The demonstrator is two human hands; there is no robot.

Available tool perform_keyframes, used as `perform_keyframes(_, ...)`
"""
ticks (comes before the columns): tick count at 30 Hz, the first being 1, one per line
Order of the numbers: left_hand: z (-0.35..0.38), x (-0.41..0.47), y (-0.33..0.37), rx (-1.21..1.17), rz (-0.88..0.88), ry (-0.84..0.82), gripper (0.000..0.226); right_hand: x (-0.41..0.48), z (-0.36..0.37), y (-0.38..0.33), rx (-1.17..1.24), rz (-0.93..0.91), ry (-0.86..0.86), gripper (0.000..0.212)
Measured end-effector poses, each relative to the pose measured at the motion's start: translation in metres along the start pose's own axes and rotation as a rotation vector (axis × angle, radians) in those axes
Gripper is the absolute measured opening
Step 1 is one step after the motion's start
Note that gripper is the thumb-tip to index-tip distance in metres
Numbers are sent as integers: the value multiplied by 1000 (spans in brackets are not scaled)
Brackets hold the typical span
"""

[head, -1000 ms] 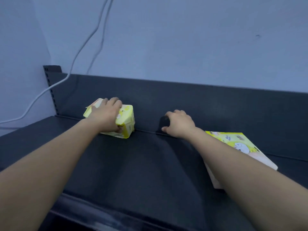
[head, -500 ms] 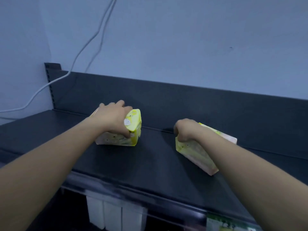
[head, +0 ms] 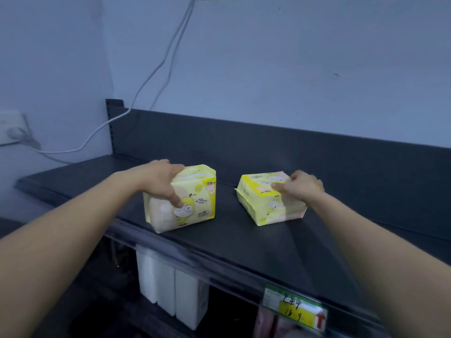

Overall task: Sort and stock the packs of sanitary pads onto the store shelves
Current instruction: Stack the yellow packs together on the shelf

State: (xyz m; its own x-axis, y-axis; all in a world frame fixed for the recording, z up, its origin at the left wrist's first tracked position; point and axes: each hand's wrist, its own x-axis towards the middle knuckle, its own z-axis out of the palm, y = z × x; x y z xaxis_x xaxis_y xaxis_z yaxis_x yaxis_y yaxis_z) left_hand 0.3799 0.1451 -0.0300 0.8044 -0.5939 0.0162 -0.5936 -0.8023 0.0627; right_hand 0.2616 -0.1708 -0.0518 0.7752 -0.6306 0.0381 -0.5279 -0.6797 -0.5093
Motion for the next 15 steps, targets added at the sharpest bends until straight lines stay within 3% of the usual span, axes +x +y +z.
perform_keyframes(2,1,-11,-1,-58,-17,56,71,-1,-1,-5,180,43,-73,73)
perform_keyframes(3,3,-16,-2,-74,-24,98,69,-7,-3,-10,282,45,-158,60)
perform_keyframes(6,7,-29,-2,-138,-39,237,74,-16,-1,-22,357,46,-355,34)
perform_keyframes(9,2,-43,-6,-254,-90,338,76,-22,13,-36,421,55,-425,53)
perform_keyframes(12,-7,-63,-11,-322,-137,351,70,-29,22,-57,477,44,-351,48)
perform_keyframes(15,-16,-90,-21,-358,-214,356,76,-31,36,-87,544,-36,-303,91)
